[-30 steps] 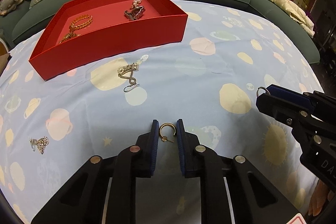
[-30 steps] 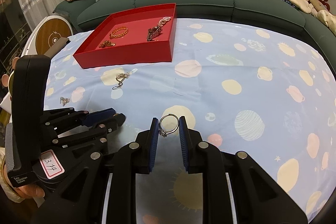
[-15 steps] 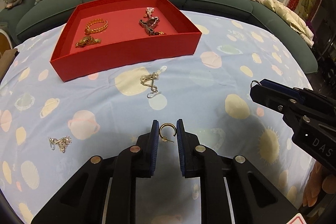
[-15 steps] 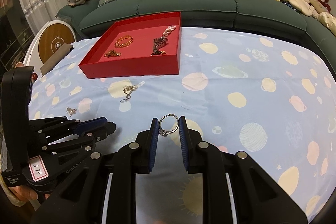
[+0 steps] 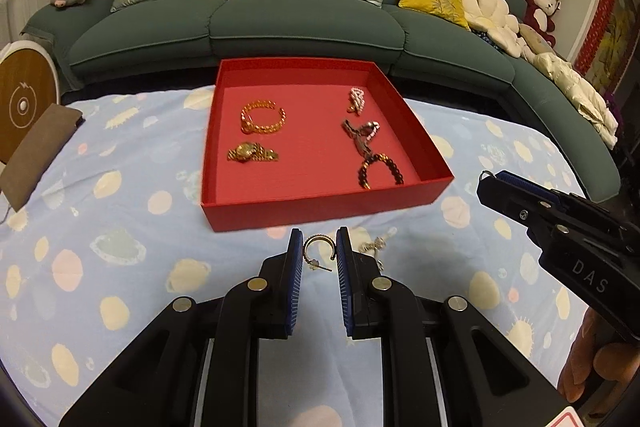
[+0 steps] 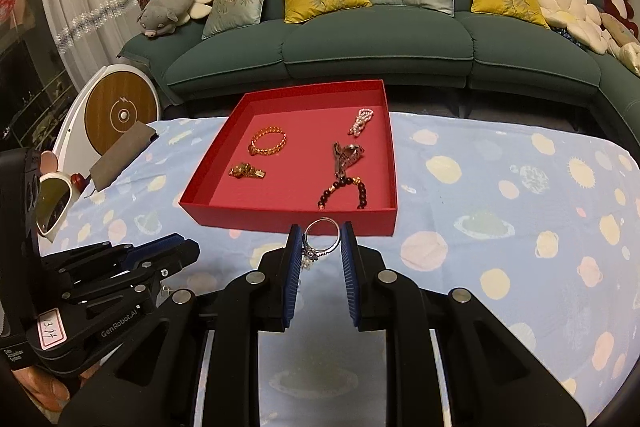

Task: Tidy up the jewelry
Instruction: 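Carry the earring and silver ring into the red box with both tools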

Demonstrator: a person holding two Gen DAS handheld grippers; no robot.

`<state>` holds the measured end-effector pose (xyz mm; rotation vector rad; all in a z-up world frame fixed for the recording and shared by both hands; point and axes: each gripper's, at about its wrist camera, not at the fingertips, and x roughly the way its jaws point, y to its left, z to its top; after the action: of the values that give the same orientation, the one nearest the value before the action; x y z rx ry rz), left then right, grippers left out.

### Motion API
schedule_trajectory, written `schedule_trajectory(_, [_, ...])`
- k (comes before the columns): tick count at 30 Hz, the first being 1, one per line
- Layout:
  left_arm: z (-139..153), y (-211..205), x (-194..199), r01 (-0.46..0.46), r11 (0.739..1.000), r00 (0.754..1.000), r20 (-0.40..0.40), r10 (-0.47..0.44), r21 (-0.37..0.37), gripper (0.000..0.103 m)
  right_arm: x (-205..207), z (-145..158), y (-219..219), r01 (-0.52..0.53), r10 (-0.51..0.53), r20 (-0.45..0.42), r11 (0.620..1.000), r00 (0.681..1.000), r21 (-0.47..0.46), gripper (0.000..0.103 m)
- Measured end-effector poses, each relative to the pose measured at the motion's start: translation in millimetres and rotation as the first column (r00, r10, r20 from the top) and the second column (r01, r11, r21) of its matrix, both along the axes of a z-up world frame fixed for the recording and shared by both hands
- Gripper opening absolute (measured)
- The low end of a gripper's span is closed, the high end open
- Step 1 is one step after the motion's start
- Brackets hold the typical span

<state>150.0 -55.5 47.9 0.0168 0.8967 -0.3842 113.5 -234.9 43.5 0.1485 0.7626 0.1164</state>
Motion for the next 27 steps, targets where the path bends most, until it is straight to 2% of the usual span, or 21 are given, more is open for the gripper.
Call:
schedule_trajectory(5, [11.9, 5.1, 35.2, 0.0, 1.0, 1.0, 0.008, 0.0, -0.003, 0.014, 31.2, 0.6, -1.1, -0.001, 0.001, -0.018, 1.0, 1.0, 0.005, 0.019])
schedule_trajectory(11, [12.8, 3.0, 79.1, -0.017, 1.0, 1.0, 0.017, 0.018, -0.023, 0.014, 80.2, 4.7, -2.0, 0.0, 0.0, -0.005, 1.0, 1.0, 0.004, 0.019])
schedule_trajectory(17, [-6.2, -9.2, 110.5, -0.036, 0.999, 0.999, -0.003, 0.036, -0.011, 0.014, 123.4, -11.9, 4.7, -0.004, 0.004, -0.019, 1.0, 1.0, 0.007, 0.019])
schedule_trajectory(22, [-24.0, -15.6, 128.1, -0.04, 0.999, 0.999, -0.003, 0.04, 0.035, 0.014, 144.3, -31.2, 7.0, -0.005, 0.006, -0.044, 1.0, 0.999, 0.007, 0.019])
schedule_trajectory(27, [-34.2, -16.7, 139.7, -0.041, 0.999, 0.999, -0.005, 0.042, 0.035, 0.014, 159.4, -43.2, 9.0, -0.009, 0.009, -0.052, 1.0, 0.999, 0.006, 0.019])
